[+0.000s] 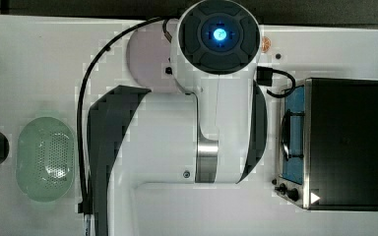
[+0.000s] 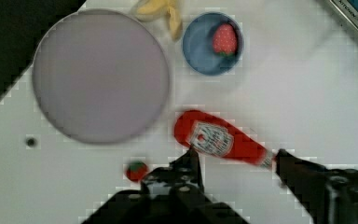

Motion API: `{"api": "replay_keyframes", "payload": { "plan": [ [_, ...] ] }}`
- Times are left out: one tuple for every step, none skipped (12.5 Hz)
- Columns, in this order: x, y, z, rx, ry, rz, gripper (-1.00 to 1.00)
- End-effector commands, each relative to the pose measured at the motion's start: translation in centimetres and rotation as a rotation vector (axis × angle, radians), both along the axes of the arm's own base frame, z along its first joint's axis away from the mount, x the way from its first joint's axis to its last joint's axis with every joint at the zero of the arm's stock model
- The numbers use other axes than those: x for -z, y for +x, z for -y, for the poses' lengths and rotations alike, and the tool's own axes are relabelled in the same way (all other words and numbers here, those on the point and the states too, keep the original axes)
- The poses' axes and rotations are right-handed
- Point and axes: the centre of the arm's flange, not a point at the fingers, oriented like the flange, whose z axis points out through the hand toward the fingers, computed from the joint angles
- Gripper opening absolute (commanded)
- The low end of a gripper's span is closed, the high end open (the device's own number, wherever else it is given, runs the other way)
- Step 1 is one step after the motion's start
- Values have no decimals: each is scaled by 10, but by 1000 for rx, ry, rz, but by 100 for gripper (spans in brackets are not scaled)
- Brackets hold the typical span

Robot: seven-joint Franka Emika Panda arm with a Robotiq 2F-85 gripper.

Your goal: Pick Ketchup from the table and place it in strainer.

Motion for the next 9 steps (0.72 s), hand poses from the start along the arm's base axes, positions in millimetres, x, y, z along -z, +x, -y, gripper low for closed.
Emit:
{"api": "replay_keyframes", "payload": {
  "plan": [
    [-60,-83,38,56,17,-23,59],
    [-59,-83,38,55,18,-27,80],
    [-55,-83,38,50,18,-35,99],
    [-48,-84,36,32,19,-47,100],
    [-40,-83,33,1,21,-60,100],
    [-31,-81,29,-38,22,-66,100],
    [-21,-78,24,-86,22,-65,100],
    [-9,-74,19,-143,23,-62,100],
    [4,-70,14,-208,24,-62,100]
  ]
}}
